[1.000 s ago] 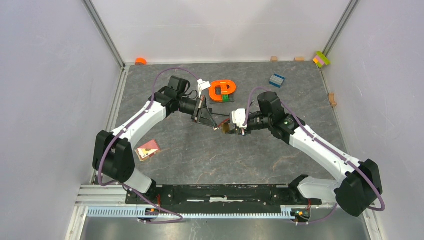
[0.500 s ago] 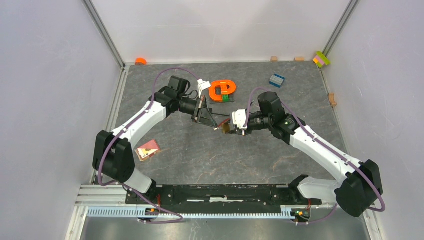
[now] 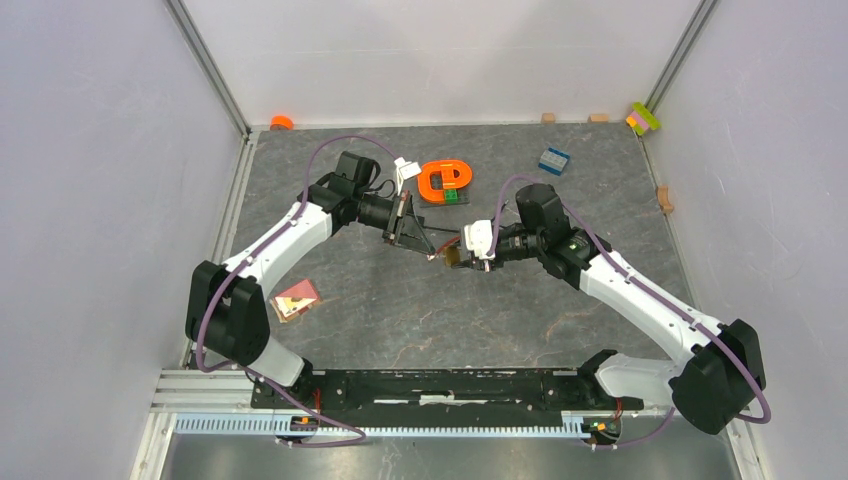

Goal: Unlock with the key
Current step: Unlock the lock.

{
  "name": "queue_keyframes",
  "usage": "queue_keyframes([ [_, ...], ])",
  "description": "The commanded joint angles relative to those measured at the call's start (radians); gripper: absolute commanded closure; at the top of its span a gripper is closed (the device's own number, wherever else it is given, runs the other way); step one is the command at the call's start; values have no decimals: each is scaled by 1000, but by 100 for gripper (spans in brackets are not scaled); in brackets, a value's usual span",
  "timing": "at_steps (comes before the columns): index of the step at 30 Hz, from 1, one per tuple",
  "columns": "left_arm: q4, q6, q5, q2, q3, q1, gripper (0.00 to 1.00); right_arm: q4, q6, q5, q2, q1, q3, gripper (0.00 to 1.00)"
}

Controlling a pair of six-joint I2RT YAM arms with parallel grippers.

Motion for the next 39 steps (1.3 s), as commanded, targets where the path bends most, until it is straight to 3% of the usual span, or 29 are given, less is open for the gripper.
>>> queue_keyframes([
  [1,44,-22,-16,-18,9,9,98,31,-16,-37,-19,2,-4,100],
  [39,77,-38,-49,-28,-8,-14,98,115,121,52,18,5,2,100],
])
